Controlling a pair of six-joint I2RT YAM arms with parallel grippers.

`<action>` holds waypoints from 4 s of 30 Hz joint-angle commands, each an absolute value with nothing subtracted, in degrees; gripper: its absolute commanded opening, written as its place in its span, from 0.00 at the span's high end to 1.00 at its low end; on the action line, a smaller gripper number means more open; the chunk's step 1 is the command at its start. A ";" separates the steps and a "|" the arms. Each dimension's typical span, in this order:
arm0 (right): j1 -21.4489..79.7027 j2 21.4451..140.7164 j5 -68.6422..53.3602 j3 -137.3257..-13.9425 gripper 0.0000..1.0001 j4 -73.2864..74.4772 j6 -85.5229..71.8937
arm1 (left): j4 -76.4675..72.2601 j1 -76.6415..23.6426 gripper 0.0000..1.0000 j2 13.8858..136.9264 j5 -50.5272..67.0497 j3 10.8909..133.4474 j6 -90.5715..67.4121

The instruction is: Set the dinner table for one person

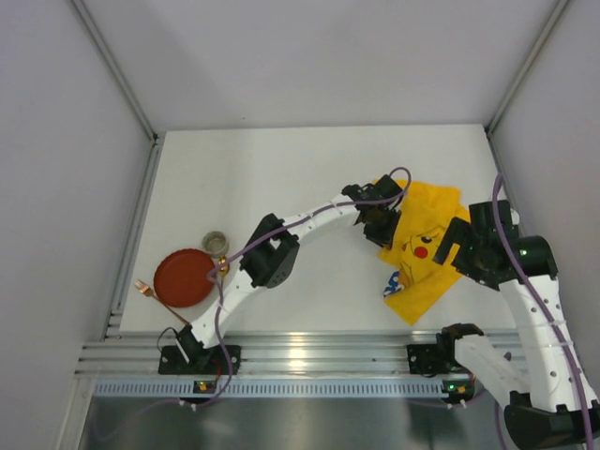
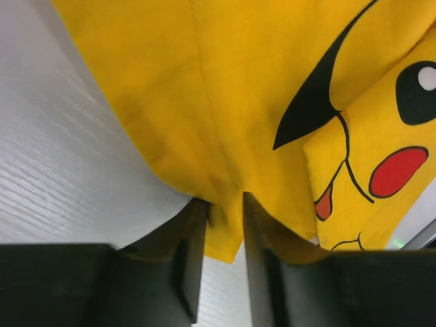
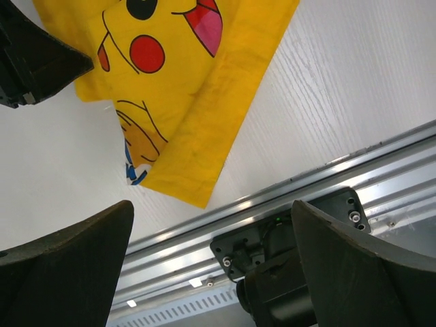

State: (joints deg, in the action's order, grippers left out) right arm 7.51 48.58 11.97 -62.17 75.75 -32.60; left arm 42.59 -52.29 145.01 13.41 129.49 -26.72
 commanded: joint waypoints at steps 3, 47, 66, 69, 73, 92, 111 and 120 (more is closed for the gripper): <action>7.91 46.94 13.71 -62.58 0.00 80.24 -32.78 | 46.14 -52.38 1.00 148.01 11.42 130.52 -27.77; 7.91 66.62 -4.48 -48.78 0.00 50.89 -30.59 | 52.55 -35.60 0.01 105.26 -12.38 92.59 -29.71; 7.39 88.82 -2.74 -54.31 1.00 43.24 -29.71 | 45.97 -26.19 0.05 121.75 -2.55 94.77 -32.17; 6.68 94.46 -0.45 -56.77 1.00 43.94 -28.57 | 44.13 -25.84 0.05 117.53 -2.55 86.77 -33.04; 5.63 98.87 2.28 -60.19 1.00 44.12 -27.60 | 41.76 -25.75 0.05 112.86 -2.02 77.72 -33.49; 4.92 89.14 1.06 -62.31 1.00 46.14 -27.07 | 54.75 -25.66 0.02 111.01 -10.63 96.32 -28.82; 7.38 58.71 -6.42 -56.43 0.00 55.80 -27.34 | 49.57 3.77 0.07 92.81 -8.77 78.49 -26.02; 7.47 57.48 -4.22 -56.34 0.00 58.09 -26.81 | 45.27 6.33 0.21 95.71 -5.72 74.98 -21.98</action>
State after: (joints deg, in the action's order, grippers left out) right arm 7.01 58.98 -5.63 -55.77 56.73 -27.46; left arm 48.80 5.67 95.83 -7.57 76.90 -24.34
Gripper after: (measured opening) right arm 0.996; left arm 0.801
